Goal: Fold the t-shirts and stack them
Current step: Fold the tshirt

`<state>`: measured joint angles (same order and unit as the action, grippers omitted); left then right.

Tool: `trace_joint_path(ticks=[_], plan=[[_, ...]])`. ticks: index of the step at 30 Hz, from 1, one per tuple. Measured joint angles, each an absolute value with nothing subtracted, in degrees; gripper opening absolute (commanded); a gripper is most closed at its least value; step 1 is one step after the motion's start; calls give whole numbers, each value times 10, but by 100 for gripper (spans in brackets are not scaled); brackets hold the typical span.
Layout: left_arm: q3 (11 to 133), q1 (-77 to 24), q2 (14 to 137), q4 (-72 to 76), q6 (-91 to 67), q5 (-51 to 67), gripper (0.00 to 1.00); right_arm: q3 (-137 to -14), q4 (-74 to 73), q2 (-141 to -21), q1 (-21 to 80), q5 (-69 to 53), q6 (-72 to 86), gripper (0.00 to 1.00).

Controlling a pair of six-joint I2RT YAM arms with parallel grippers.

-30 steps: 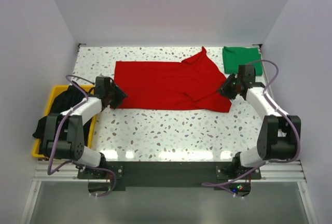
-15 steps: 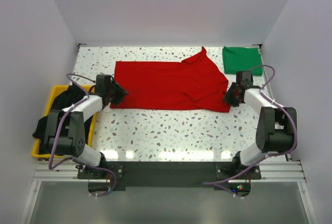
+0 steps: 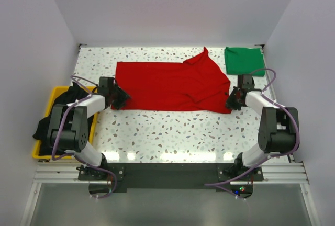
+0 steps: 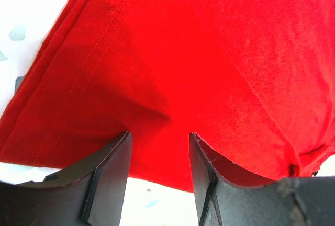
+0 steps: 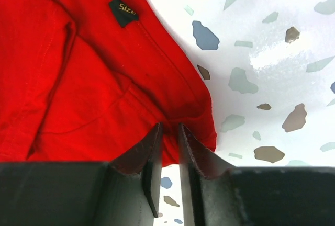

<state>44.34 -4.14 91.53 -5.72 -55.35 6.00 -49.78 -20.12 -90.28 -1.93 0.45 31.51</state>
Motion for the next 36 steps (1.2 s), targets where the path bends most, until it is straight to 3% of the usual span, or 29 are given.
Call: trace_joint_path(ticks=[2, 5, 20, 31, 36], plan=[[445, -41, 917, -57, -554, 59, 52, -498, -202, -904, -19, 3, 312, 4], [447, -42, 919, -60, -554, 58, 52, -503, -206, -904, -19, 3, 308, 0], [459, -42, 923, -86, -555, 42, 53, -613, -267, -915, -19, 25, 282, 0], [459, -42, 923, -86, -555, 42, 53, -626, -288, -996, -19, 61, 269, 0], [459, -42, 922, -83, -552, 45, 54, -622, -291, -992, -19, 63, 270, 11]])
